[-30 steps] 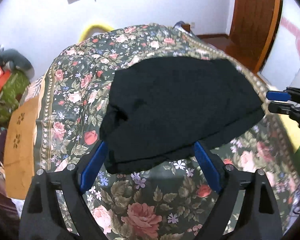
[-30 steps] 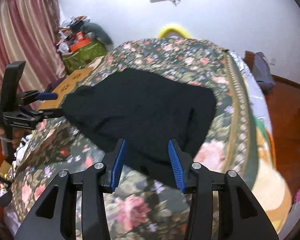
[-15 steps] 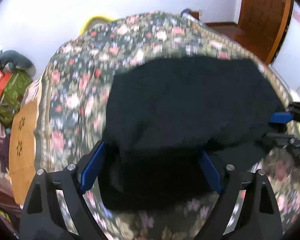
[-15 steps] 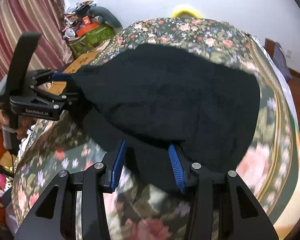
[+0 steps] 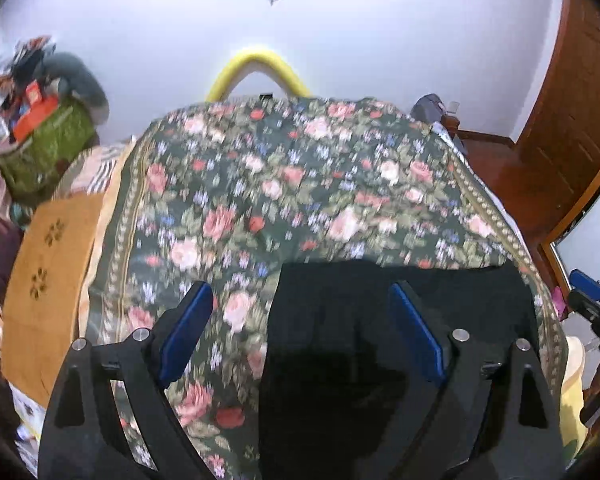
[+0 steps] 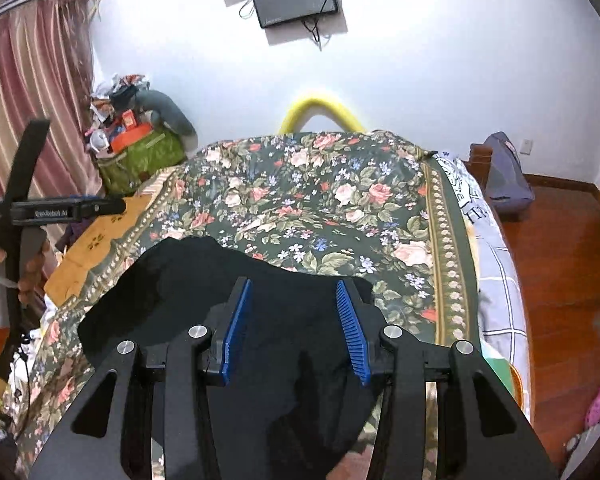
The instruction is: Fold small clothes
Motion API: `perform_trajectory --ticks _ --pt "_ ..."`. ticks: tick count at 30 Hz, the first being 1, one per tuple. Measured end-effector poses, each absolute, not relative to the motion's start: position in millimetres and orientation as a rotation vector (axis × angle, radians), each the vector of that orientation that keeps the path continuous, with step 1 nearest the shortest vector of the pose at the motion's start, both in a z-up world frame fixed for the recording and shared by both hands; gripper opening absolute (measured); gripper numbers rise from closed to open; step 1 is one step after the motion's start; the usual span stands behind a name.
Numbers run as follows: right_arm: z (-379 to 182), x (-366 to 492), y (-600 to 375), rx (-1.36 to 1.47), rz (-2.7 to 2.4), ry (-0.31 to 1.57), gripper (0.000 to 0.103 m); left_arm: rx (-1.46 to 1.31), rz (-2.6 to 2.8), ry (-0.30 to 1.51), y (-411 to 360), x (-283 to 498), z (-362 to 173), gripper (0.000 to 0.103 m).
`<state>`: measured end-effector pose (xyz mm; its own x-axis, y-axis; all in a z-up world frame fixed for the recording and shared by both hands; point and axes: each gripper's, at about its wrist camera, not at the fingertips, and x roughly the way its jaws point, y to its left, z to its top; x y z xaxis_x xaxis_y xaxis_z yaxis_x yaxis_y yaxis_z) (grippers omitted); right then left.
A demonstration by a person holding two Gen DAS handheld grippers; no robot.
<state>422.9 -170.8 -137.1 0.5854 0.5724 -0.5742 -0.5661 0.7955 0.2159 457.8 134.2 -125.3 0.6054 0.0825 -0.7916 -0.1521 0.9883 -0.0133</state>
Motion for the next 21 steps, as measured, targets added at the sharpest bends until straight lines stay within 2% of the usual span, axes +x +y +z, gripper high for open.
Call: perform_trajectory --ticks 8,15,21 --pt "-171.7 404.2 -148.4 -0.03 0.723 0.753 0.043 -0.13 0.057 1.027 123.5 431.5 -182.7 0.09" --pt "-194.3 411.3 -93.0 -0.084 0.751 0.744 0.043 0.01 0.002 0.997 80.8 439.7 -201.0 0.09" --pt "-210.1 446.4 -101.5 -0.053 0.648 0.796 0.043 -0.033 0.066 0.999 115.1 455.4 -209.9 0.092"
